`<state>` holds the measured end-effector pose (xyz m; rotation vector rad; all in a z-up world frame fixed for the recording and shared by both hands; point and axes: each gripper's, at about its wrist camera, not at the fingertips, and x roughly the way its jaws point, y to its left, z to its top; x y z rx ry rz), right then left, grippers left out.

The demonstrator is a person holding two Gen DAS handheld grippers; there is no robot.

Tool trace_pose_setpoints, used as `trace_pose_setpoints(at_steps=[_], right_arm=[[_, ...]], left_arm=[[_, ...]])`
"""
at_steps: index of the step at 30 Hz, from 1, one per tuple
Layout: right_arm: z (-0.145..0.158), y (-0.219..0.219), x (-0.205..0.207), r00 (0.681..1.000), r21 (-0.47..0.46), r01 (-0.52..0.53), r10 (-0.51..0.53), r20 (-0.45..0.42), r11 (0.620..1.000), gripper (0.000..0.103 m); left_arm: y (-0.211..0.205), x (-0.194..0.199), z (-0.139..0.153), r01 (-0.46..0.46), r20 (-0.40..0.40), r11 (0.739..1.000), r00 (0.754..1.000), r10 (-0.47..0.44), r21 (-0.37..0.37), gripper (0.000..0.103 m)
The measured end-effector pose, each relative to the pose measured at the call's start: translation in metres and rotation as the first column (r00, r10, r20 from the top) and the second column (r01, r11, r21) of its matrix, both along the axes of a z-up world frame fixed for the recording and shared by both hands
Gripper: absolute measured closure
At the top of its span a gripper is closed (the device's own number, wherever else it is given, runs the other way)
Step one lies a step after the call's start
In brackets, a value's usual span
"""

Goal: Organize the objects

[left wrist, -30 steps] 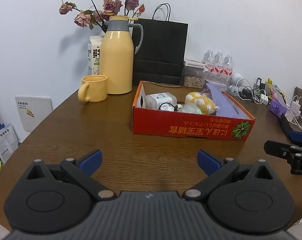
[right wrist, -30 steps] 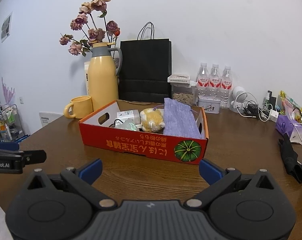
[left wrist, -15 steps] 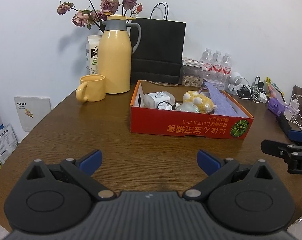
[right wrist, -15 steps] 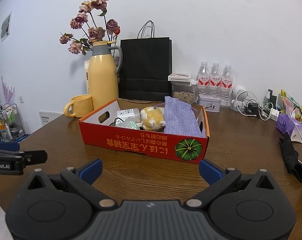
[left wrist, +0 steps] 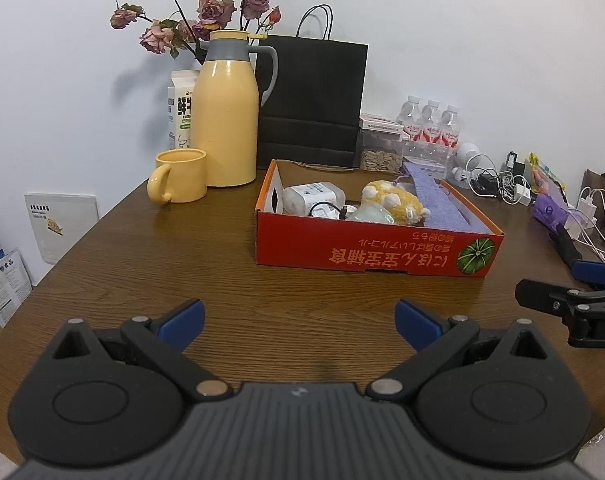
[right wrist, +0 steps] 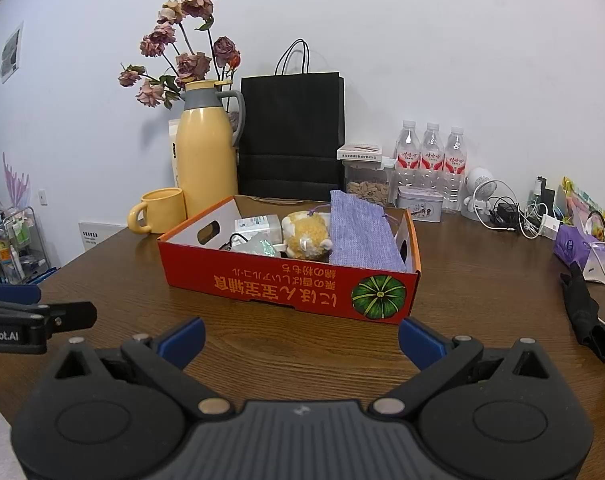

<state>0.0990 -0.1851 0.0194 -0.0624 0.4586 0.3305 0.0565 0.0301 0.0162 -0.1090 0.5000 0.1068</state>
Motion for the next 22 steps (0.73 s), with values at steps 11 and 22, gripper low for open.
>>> trace_pose_setpoints(at_steps=[11,22], right_arm=[[-0.0027,0.0003,-0.0002,1.0,0.0,0.0,0.0,-0.002,1.0,0.0],[-0.0066,0.0009,0.0001,1.0,0.001,0.002,-0.002,-0.006,1.0,0.0]], left_arm=[[-0.0026,-0.0005,-0.0003,0.011,0.004,1.0,1.0,-0.011,-0.004,0.0],[-0.0028,-0.0023,0.0005,0.041,0.012,0.999,0.999,-0.041,-0.027,0.0]])
